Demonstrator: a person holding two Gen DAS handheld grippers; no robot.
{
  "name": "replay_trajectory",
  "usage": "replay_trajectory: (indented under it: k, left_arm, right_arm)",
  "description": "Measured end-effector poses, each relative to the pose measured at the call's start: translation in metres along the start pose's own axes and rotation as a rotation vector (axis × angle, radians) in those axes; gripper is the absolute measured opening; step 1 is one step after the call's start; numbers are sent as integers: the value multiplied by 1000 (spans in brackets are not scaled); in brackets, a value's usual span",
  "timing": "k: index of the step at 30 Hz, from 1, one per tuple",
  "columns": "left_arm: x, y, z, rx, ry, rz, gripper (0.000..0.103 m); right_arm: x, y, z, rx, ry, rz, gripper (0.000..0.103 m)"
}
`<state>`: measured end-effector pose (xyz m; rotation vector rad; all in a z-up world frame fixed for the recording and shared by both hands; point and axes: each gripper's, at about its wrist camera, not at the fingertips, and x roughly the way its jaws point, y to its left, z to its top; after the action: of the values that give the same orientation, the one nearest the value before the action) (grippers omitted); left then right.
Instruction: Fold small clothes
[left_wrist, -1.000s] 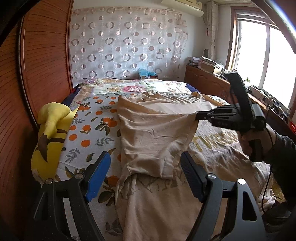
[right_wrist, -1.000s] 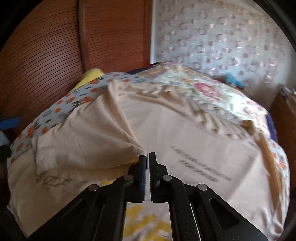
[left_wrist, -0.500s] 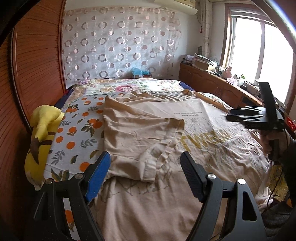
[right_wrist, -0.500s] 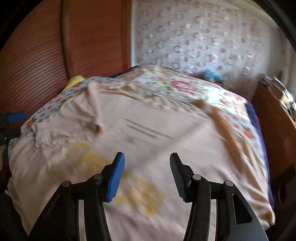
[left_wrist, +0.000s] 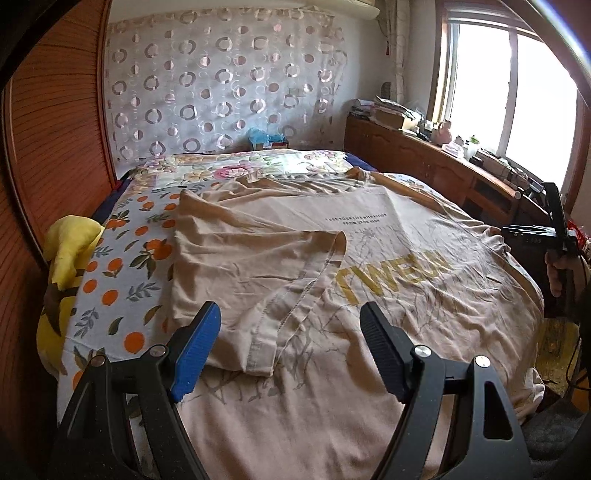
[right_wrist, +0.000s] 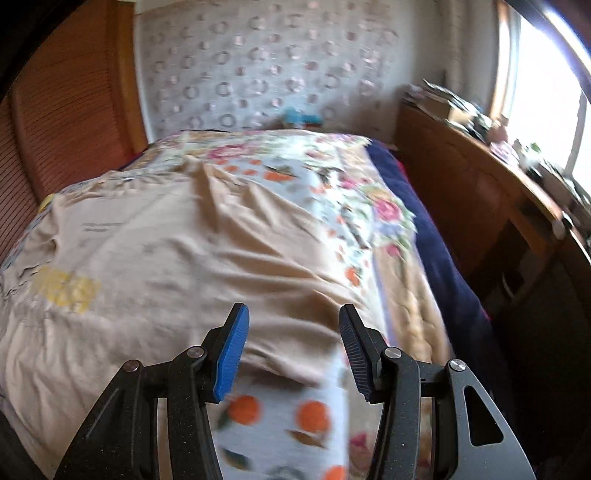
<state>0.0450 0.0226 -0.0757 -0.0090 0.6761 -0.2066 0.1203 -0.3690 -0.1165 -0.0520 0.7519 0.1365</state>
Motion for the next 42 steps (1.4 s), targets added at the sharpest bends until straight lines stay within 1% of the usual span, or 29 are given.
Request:
replay_trajectory:
  k: [4, 6, 10, 11, 13, 15, 20, 21, 22, 23, 24, 25, 26, 29, 32, 35, 39, 42]
  left_arm:
    - [11, -5, 4, 20, 19, -3, 78]
    - [15, -8, 6, 29, 27, -6, 78]
    - [26, -11, 10, 41, 45, -18, 79]
    - [29, -12, 11, 45, 48, -19, 78]
    - [35, -14, 12, 52, 60, -21, 79]
    - [40, -15, 13, 56, 70, -25, 78]
    - [44, -19, 14, 56, 78, -37, 78]
    - [44, -20, 14, 56, 78, -38, 78]
    - [44, -20, 14, 56, 79, -38, 78]
    - [44, -21, 13, 56, 79, -39, 78]
    - [43, -21, 13, 56, 79, -40, 78]
    - [43, -21, 13, 55, 79, -40, 79]
    - [43, -21, 13, 55, 78, -39, 78]
    - [43, -21, 13, 51, 78, -38, 78]
    - [40, -22, 11, 45, 74, -38, 79]
    - [36, -21, 9, 39, 68, -39, 78]
    - [33, -22, 8, 38, 63, -38, 78]
    - [30, -21, 8, 37, 57, -36, 78]
  right_arm:
    - [9, -8, 0, 51, 30, -4, 53]
    - [9, -8, 6, 65, 36, 6, 53]
    - [10, -13, 6, 87, 45, 24, 53]
    - [17, -14, 10, 92, 48, 31, 53]
    - [18, -14, 11, 96, 55, 41, 53]
    - [31, -27, 13, 97, 59, 51, 53]
    - [43, -30, 17, 87, 73, 78, 52]
    - [43, -30, 18, 80, 74, 80, 50]
    - [45, -29, 18, 72, 76, 82, 41]
    - [46, -27, 18, 62, 77, 82, 35]
    - [47, -24, 19, 55, 73, 71, 33]
    - [47, -22, 19, 49, 68, 59, 26]
    - [47, -20, 20, 38, 64, 60, 15]
    - [43, -12, 22, -10, 37, 21, 6]
    - [35, -4, 26, -40, -5, 9, 5]
    - [21, 9, 30, -68, -51, 24, 5]
    - [1, 30, 37, -107, -113, 66, 5]
    - [-11, 54, 38, -146, -149, 122, 5]
